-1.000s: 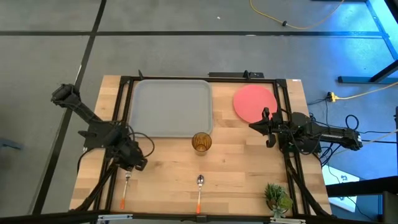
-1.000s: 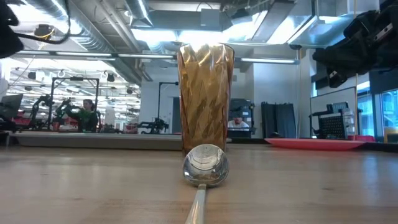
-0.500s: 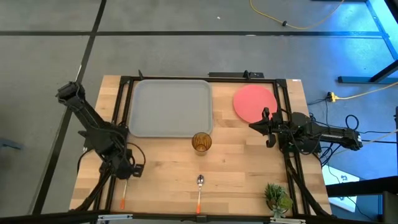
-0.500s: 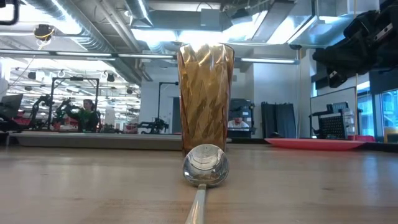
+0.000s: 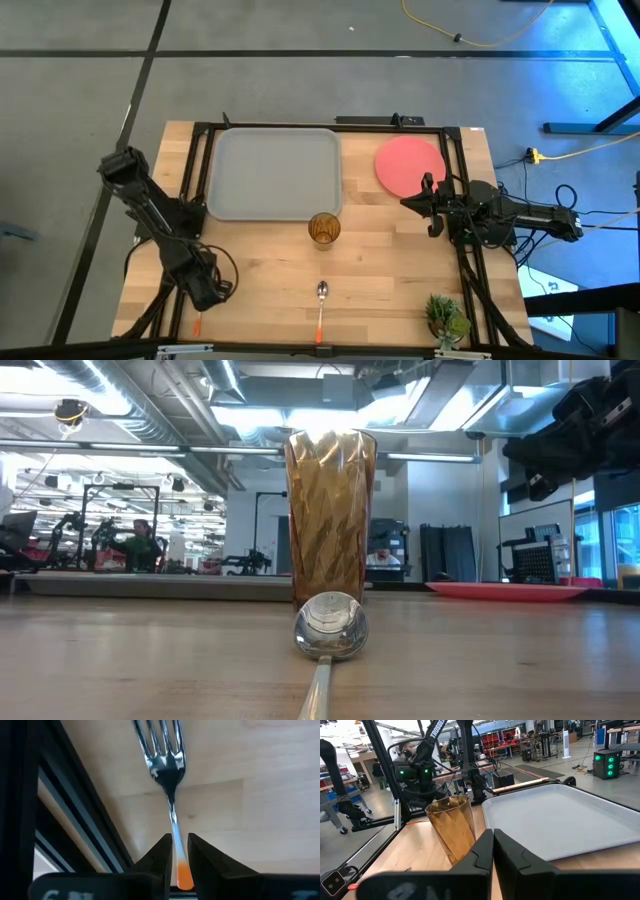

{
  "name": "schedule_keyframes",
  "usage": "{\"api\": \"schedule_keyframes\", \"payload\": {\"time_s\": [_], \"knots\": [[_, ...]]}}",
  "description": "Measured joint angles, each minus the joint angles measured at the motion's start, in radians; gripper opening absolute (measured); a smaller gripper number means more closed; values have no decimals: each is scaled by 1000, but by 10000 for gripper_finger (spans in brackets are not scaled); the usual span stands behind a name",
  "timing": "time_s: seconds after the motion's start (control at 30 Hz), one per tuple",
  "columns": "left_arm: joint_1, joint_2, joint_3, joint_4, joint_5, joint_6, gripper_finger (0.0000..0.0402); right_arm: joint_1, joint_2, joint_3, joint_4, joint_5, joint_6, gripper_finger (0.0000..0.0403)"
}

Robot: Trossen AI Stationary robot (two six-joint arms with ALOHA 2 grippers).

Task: Pick and place plate/cup/fork/spoon on tray
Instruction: Put the orange fork on the gray serving tray

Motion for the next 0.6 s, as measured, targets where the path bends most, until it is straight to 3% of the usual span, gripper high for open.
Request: {"api": "schedule_keyframes", "payload": {"time_s": [0.23,0.6], "knots": [[-2,5,13,-51,-92,241,54,0,0,0,0,0,0,16],[-15,-3,13,-117,-121,630,54,0,0,0,0,0,0,16]]}}
